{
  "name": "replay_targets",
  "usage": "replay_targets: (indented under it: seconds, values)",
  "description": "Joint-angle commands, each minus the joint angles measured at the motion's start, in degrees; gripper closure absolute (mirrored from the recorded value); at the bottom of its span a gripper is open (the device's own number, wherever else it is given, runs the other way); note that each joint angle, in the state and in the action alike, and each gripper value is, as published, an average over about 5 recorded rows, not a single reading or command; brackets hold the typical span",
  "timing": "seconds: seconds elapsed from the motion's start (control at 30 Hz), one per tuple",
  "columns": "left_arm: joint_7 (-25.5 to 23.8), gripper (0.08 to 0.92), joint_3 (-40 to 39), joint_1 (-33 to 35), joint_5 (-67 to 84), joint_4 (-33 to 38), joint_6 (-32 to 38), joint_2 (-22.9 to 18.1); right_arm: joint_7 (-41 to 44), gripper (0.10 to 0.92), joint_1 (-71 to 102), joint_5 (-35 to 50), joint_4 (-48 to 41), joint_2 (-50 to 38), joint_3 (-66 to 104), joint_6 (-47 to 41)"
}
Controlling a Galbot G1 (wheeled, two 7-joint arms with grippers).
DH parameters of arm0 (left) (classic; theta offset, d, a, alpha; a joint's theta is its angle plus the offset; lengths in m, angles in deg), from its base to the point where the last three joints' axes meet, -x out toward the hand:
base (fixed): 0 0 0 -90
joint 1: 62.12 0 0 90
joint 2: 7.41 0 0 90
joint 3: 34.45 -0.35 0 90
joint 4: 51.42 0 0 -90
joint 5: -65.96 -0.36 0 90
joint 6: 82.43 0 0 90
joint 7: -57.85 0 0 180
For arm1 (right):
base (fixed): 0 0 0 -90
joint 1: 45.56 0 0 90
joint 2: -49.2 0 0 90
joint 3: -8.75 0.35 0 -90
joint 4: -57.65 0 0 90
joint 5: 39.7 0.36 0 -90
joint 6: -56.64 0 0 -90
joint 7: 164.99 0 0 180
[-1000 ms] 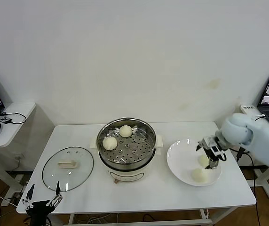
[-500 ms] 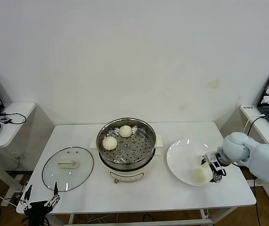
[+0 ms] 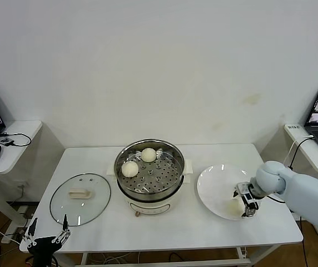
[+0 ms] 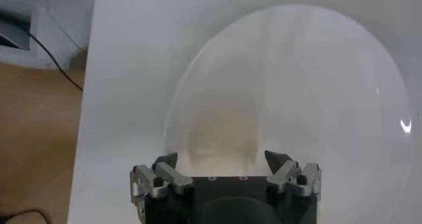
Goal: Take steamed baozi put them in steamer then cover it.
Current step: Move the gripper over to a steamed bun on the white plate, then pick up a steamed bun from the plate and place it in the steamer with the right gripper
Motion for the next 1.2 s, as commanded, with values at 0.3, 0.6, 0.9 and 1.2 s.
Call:
replay_targets:
  seconds: [0.3,0.6,0.9,1.2]
  values:
    - [0.08,0.177,-0.01,0.33,0.01,0.44,0.04,-0.19,0.15,0.385,0.42,0.46,-0.46,0.75,0.59,-0.83]
    - [0.18,0.177,-0.01,0.35,0.02,0.52,0.05,-0.12,1.25,0.422,-6.25,3.53,1.19,-1.02,-0.64,-0.89]
    - [0.09,0.177,-0.15,0.27,0.1,0.88,0.01,0.27,1.87,0.415,-22.49,11.06,1.69,-0.14,-3.76,-1.86]
    - [0.07,0.177,-0.25,0.46,0.36,1.46,0.08,0.52,1.45,0.414,-39.73,17.63,-0.21,9.76,-12.44,-3.0]
